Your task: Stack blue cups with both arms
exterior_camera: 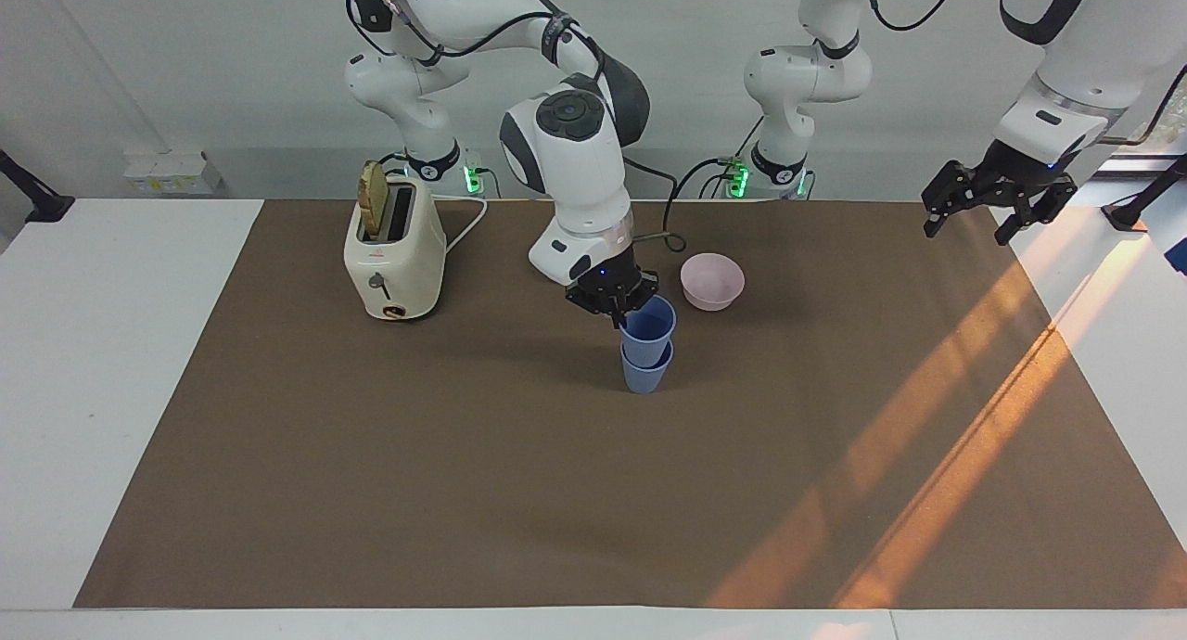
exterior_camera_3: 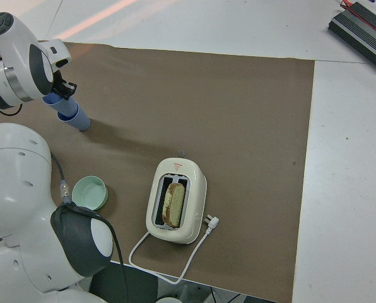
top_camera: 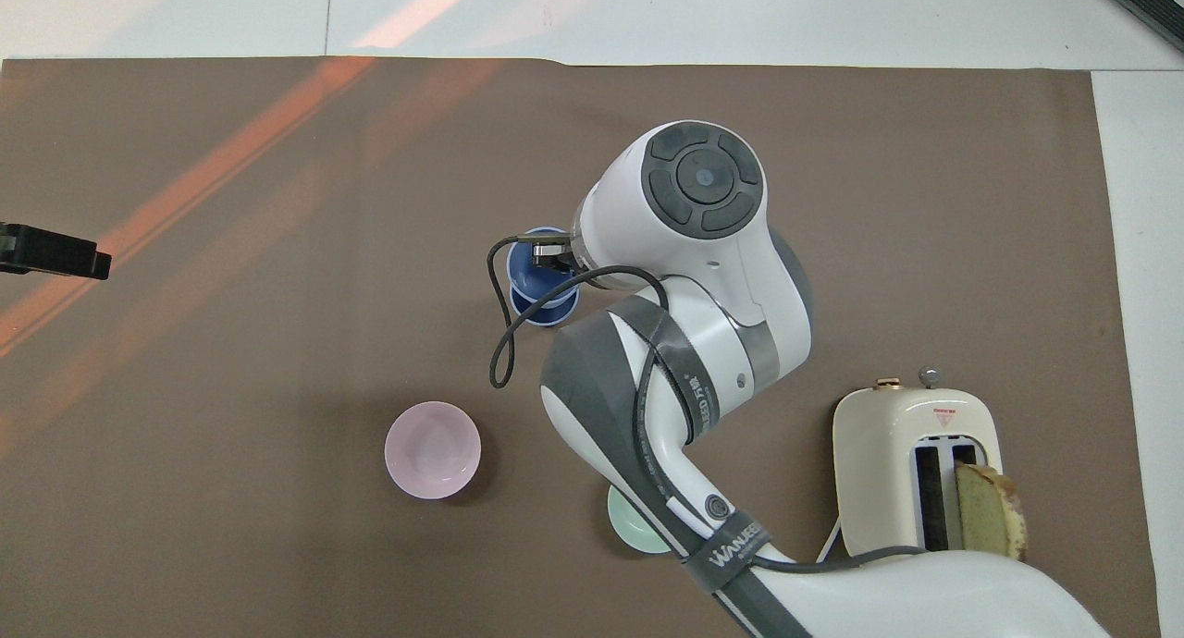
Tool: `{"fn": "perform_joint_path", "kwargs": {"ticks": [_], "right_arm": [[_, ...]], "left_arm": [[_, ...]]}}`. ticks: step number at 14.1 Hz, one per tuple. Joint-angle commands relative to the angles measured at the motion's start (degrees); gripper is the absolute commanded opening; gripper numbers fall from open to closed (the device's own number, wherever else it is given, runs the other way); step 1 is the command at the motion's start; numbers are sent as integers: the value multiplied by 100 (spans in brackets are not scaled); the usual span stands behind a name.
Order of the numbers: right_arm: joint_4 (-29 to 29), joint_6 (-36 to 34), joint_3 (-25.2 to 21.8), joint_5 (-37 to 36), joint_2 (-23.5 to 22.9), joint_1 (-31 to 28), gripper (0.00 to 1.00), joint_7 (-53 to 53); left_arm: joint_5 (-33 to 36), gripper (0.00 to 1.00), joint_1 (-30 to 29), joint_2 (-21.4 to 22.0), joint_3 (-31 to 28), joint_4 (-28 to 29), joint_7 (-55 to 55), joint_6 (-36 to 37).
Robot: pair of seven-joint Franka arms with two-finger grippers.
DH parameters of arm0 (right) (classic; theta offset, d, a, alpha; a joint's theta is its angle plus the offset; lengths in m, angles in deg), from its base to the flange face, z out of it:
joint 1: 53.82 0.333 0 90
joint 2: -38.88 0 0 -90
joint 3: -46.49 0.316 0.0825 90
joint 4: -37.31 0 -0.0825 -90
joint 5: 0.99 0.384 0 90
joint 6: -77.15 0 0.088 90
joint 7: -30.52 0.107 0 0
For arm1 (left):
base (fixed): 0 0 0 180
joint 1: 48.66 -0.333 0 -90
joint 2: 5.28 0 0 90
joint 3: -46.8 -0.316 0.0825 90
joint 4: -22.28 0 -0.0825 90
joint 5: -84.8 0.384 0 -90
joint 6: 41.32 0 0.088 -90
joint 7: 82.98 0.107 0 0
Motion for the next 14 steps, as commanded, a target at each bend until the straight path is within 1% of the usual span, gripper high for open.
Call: {"fn": "perform_joint_path", "kwargs": {"ticks": [1, 2, 6, 8, 10, 11, 12, 14], "right_arm": [[-62, 118, 16, -51, -5, 10, 60, 110], [-62, 101, 16, -68, -5, 10, 100, 110], [-27, -48, -11, -156, 30, -16, 100, 171], [60, -486, -72, -209, 178, -113, 100, 119], [87, -934, -142, -287, 450, -279, 100, 101], [96, -1267, -151, -462, 608, -350, 100, 92], [226, -1540, -195, -629, 749, -412, 100, 40], [394, -2120, -239, -666, 1039, -710, 100, -432]], "left_arm": [[72, 100, -36, 20, 31, -80, -12, 138], [72, 100, -36, 20, 31, -80, -12, 138], [72, 100, -36, 20, 31, -80, -12, 138], [72, 100, -36, 20, 31, -72, -12, 138], [72, 100, -36, 20, 31, -80, -12, 138], [72, 100, -36, 20, 31, -72, -12, 138], [72, 100, -36, 20, 31, -80, -12, 138], [72, 100, -36, 20, 31, -72, -12, 138]]}}
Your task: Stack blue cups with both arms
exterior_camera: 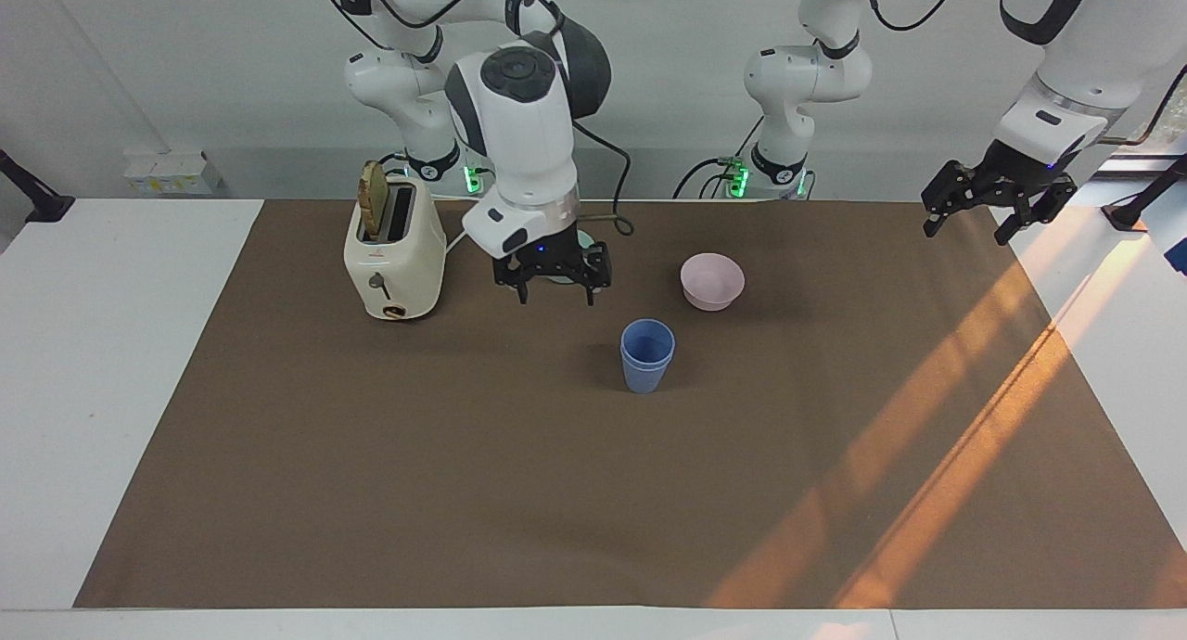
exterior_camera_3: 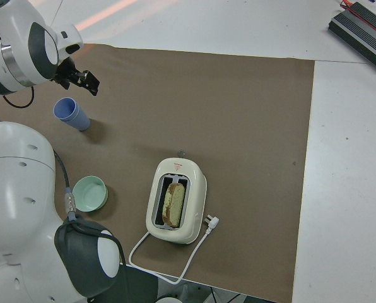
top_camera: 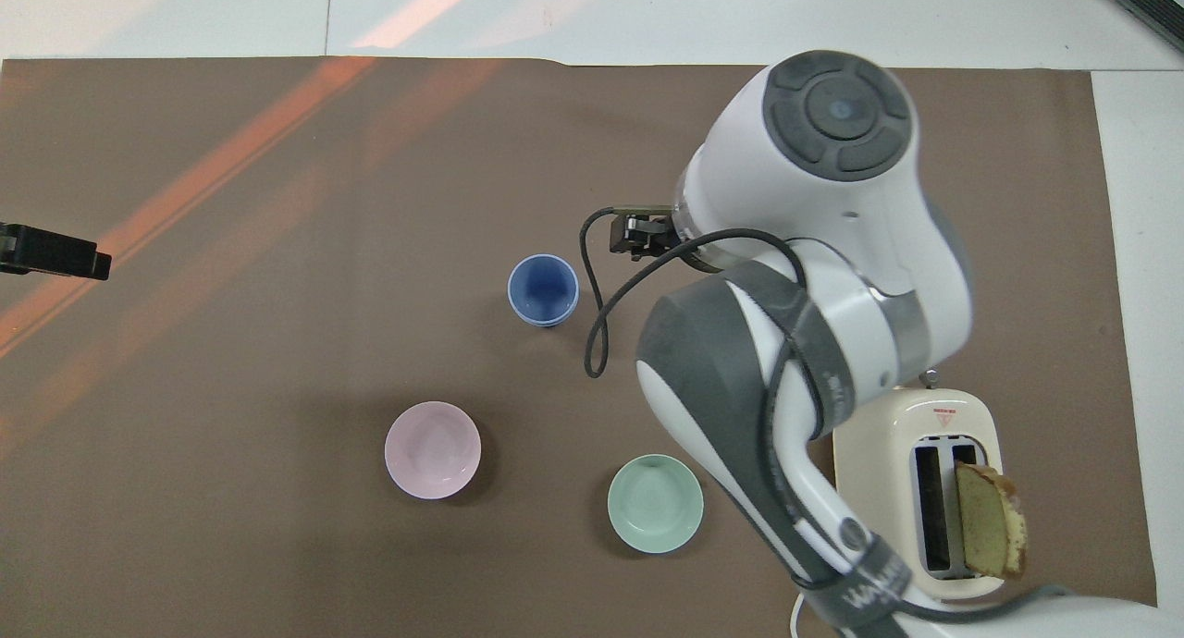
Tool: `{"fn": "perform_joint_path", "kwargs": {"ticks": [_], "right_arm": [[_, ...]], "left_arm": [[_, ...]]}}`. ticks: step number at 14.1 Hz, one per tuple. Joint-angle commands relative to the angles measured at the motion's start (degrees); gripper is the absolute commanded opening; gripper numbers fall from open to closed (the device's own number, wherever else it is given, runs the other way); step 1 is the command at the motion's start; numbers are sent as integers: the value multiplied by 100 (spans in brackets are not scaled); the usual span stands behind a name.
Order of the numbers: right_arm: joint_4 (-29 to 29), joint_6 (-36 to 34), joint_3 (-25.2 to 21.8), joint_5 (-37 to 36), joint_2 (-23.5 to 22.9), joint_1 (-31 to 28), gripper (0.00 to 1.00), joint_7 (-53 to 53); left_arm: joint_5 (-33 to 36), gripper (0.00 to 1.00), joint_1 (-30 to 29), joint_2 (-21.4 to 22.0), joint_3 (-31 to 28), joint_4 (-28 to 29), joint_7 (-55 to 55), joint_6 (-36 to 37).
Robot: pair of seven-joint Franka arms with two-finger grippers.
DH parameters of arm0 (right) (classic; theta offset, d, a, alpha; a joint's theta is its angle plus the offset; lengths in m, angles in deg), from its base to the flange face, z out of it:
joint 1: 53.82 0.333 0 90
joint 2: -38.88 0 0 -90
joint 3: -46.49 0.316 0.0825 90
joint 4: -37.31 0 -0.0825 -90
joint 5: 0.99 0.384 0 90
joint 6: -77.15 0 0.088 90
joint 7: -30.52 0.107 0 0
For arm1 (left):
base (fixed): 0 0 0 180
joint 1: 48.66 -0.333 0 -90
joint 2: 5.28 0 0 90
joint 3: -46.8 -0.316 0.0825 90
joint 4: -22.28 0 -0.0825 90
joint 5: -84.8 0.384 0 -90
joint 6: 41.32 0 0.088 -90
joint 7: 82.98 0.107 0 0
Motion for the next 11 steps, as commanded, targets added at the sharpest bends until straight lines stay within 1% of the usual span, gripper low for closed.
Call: {"fn": "perform_joint_path", "kwargs": {"ticks": [1, 5, 7, 9, 11], "right_arm": [[94, -667, 3, -101, 413, -405, 100, -663], [174, -1257, 3, -110, 756, -1160, 100, -1762], [165, -1319, 3, -101, 924, -1564, 100, -2369], [130, -1319, 12, -58, 1011, -1855, 100, -2739], [-141, -1319, 12, -49, 1169, -2049, 100, -3073]], "left_arm": [[72, 100, -36, 20, 31, -80, -12, 132], [72, 100, -36, 20, 31, -71, -12, 132], [72, 100, -36, 20, 31, -80, -12, 149], [72, 100, -27, 20, 31, -72, -12, 158], [72, 100, -27, 20, 31, -80, -12, 158]]}}
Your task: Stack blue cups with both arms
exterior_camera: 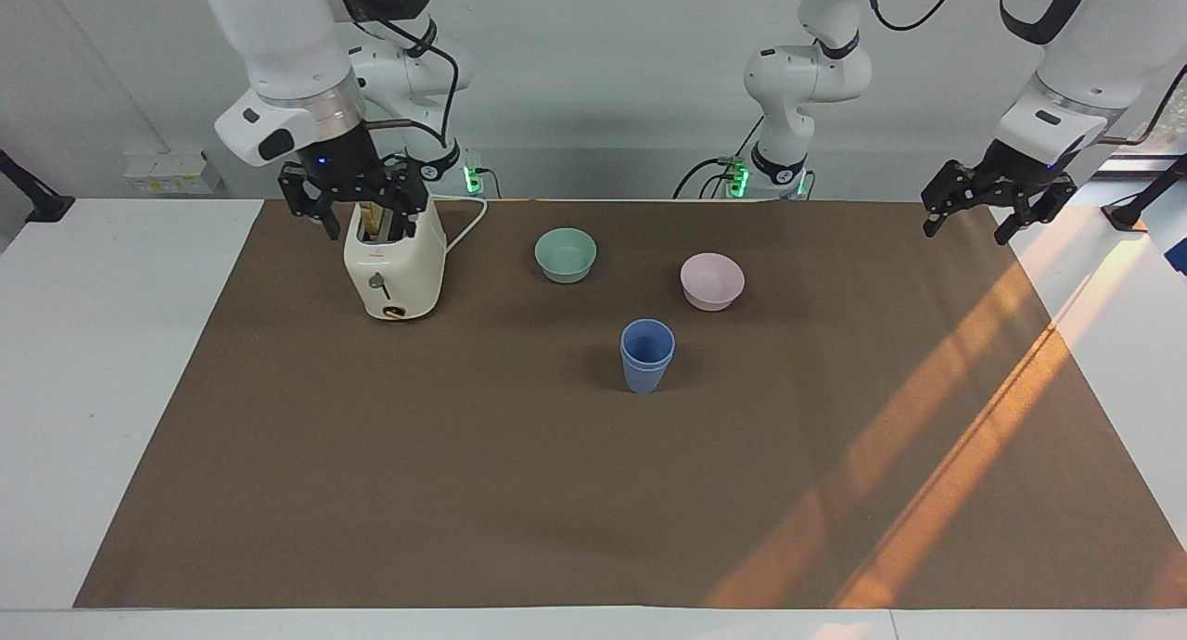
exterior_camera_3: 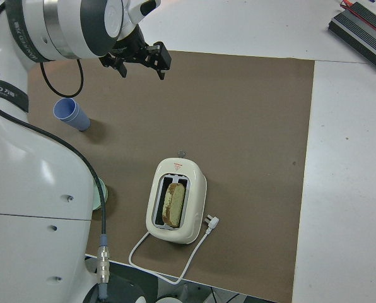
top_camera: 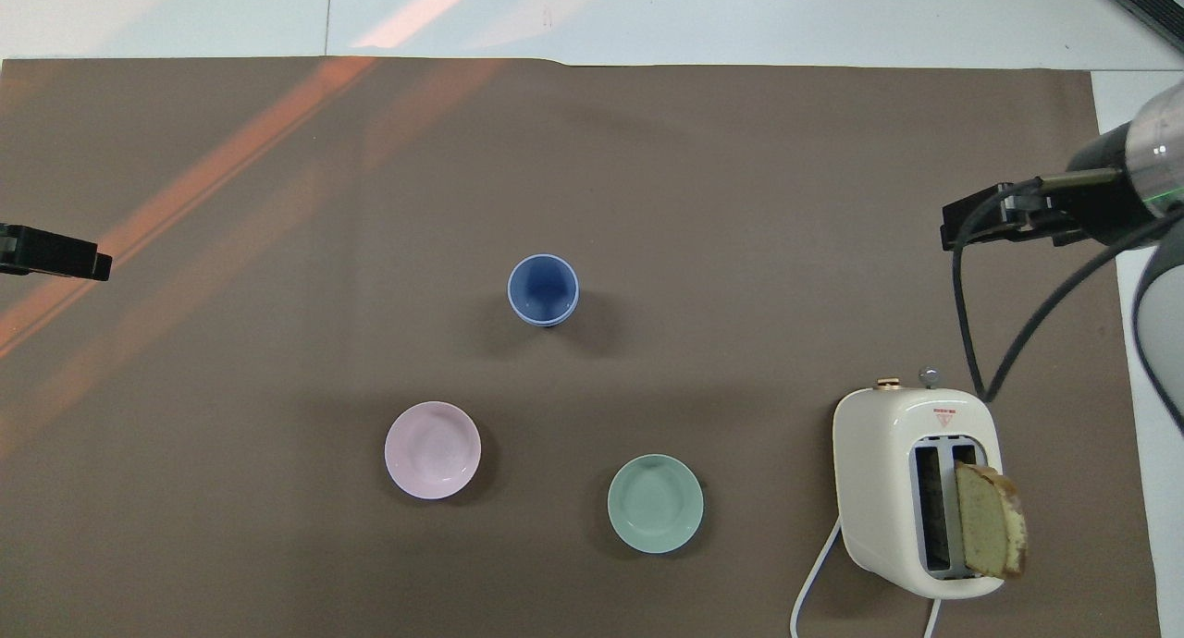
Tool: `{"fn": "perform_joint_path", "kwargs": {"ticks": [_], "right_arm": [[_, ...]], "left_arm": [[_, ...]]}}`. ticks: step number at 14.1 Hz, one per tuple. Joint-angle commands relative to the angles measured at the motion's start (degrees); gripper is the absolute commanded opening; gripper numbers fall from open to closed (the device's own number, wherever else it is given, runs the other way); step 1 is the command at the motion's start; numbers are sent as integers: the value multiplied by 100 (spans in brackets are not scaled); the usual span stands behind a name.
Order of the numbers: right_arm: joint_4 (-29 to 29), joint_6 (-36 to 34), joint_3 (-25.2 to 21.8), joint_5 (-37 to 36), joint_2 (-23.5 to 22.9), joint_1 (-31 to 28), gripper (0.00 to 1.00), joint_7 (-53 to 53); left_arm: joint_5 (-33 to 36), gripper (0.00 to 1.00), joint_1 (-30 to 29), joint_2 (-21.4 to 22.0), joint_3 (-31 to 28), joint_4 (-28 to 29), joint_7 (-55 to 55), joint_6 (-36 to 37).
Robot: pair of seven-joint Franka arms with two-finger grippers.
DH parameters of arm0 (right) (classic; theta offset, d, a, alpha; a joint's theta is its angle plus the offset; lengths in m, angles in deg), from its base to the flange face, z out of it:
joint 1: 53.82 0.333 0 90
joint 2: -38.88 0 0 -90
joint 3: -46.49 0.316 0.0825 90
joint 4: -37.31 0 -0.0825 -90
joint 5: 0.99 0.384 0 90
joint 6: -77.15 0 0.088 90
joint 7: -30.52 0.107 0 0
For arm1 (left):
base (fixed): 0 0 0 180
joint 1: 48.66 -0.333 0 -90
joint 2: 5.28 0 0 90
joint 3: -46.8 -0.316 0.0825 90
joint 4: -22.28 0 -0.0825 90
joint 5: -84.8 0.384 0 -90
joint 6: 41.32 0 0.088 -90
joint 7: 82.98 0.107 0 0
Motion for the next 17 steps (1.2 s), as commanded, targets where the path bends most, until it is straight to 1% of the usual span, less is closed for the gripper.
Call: {"fn": "perform_joint_path", "kwargs": {"ticks": [1, 2, 3, 6, 17], "right_arm": [[-563, 0, 74, -22, 361, -214, 100, -392], [-870, 18, 65, 4, 554, -241, 100, -402], [-1012, 44, 74, 13, 634, -267, 100, -402], [-987, 299, 74, 13, 600, -267, 100, -340], [-943, 335, 92, 22, 573, -250, 100, -332]], "left_arm": [[72, 100, -27, 26, 26, -80, -12, 144], [72, 100, -27, 18, 26, -80, -12, 144], [72, 100, -27, 18, 26, -72, -12, 144], [72, 100, -27, 26, 26, -72, -12, 162], [72, 100, -27, 26, 26, -71, -3, 214]]}}
